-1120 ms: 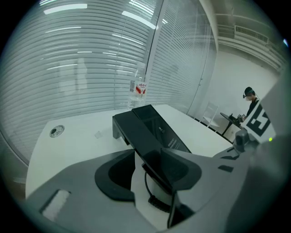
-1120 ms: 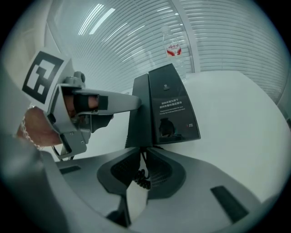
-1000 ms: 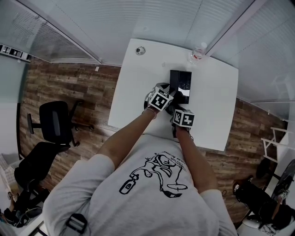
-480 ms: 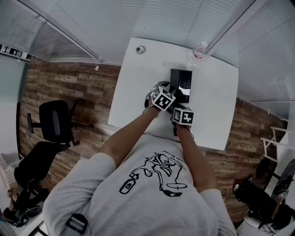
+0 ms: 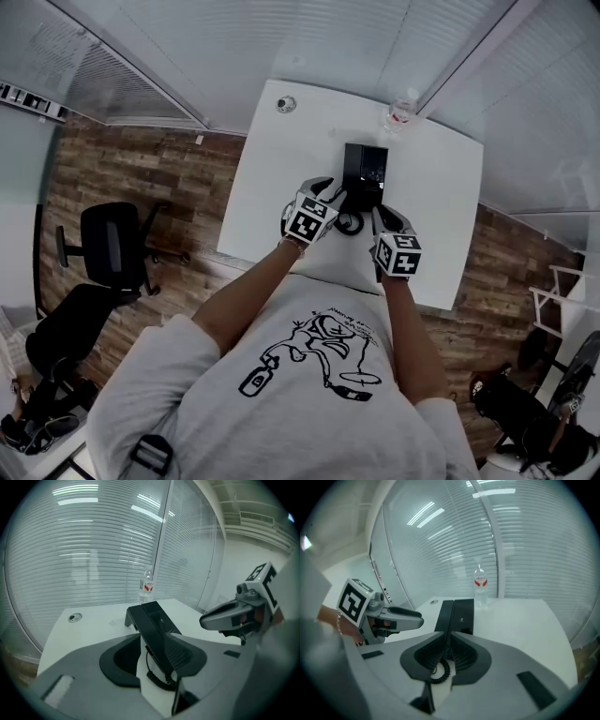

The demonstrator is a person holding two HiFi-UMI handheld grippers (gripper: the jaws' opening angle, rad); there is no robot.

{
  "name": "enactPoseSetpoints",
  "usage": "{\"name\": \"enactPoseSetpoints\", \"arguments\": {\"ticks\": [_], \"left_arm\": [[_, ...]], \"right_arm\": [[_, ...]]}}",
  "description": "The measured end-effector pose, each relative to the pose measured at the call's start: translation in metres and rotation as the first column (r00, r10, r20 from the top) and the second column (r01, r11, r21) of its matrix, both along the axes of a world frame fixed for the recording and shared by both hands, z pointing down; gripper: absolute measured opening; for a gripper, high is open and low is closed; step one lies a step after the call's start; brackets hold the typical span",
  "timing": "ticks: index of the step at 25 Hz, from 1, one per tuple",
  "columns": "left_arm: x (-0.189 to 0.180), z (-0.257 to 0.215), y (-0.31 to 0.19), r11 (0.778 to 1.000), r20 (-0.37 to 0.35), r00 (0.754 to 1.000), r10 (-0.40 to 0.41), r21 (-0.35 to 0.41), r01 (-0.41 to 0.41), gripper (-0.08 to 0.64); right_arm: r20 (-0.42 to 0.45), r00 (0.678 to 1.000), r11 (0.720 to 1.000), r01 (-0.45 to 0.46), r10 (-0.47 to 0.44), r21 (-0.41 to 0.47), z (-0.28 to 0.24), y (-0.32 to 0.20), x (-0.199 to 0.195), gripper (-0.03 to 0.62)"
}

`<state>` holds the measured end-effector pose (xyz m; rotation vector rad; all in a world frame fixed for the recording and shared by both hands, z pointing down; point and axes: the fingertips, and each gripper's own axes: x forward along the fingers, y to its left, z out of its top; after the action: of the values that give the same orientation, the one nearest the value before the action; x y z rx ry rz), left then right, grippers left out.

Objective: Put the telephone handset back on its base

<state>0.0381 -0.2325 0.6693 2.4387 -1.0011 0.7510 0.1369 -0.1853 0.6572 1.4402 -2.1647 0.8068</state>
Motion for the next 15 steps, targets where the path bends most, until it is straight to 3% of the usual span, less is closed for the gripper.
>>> {"name": "enactPoseSetpoints", "arguments": {"ticks": [6, 15], "left_arm": [[0.001, -0.066, 0.013, 0.996, -0.112, 0.992, -0.058, 0.065, 0.065, 0.149], [0.015, -0.174, 0.037, 0.976, -0.222, 0.974, -0.046, 0.197, 0.091, 0.137]], "right_arm": [[-0.041, 0.998, 0.984, 0.054, -0.047, 0.168, -0.075, -0.006, 0.023, 0.032], [-0.053, 0.992, 0.930, 0.126, -0.115, 0.345, -0.186, 0.008, 0.038, 0.032]]}}
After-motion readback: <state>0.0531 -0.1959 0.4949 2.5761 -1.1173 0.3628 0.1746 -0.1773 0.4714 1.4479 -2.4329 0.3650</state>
